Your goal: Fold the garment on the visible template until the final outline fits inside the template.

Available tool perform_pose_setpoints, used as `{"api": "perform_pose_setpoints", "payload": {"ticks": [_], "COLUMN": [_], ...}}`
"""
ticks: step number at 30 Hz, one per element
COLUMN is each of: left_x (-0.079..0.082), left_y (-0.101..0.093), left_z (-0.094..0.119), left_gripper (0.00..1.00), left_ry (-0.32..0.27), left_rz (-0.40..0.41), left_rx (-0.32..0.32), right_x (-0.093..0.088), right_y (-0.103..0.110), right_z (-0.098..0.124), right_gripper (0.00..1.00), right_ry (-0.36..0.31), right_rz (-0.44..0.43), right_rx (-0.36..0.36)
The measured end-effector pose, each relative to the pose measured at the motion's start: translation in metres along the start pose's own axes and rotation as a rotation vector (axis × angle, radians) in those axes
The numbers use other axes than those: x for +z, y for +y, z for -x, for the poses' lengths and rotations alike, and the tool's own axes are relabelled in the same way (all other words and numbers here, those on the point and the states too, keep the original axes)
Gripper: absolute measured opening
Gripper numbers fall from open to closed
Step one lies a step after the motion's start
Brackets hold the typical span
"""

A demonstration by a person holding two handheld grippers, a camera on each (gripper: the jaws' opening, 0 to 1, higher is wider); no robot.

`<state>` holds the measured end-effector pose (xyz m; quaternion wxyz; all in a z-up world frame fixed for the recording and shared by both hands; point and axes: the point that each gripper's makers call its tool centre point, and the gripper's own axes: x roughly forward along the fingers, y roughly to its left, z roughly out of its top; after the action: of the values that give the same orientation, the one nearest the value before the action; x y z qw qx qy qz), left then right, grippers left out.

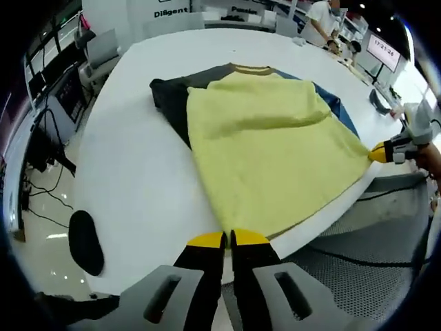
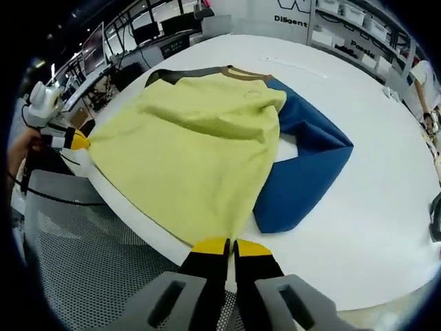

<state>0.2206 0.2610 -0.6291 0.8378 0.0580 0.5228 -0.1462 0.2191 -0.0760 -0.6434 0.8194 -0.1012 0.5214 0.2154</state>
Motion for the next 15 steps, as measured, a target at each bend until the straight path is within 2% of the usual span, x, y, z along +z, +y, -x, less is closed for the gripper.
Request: {"api": "perform_pose_setpoints", "payload": {"ticks": [5, 9, 12, 15], "left_x": [-0.009, -0.014, -0.016, -0.022], "left_y": [-0.002, -0.006, -0.006, -0.007], "left_z": [0.001, 0.002, 0.004, 0.002], "left_gripper": [0.03, 0.03, 0.03, 0.03], "left_ry": [0.028, 0.063, 0.080, 0.108], "left_rz": [0.004, -0.026, -0.035, -0.030], "left_rx": [0.001, 0.011, 0.012, 0.006], "right_x": [-0.004, -0.009, -0.009, -0.015], "right_y": [0.001, 0.006, 0.004, 0.001], "right_z": [0.005, 0.007, 0.007, 0.004], "right_gripper": [0.00, 0.00, 0.00, 0.00], "right_ry": [0.031, 0.068, 0.071, 0.106], "right_rz": [0.045, 0.090, 0.108, 0.134], "right_rx": [-0.002, 0.005, -0.012, -0.026]}}
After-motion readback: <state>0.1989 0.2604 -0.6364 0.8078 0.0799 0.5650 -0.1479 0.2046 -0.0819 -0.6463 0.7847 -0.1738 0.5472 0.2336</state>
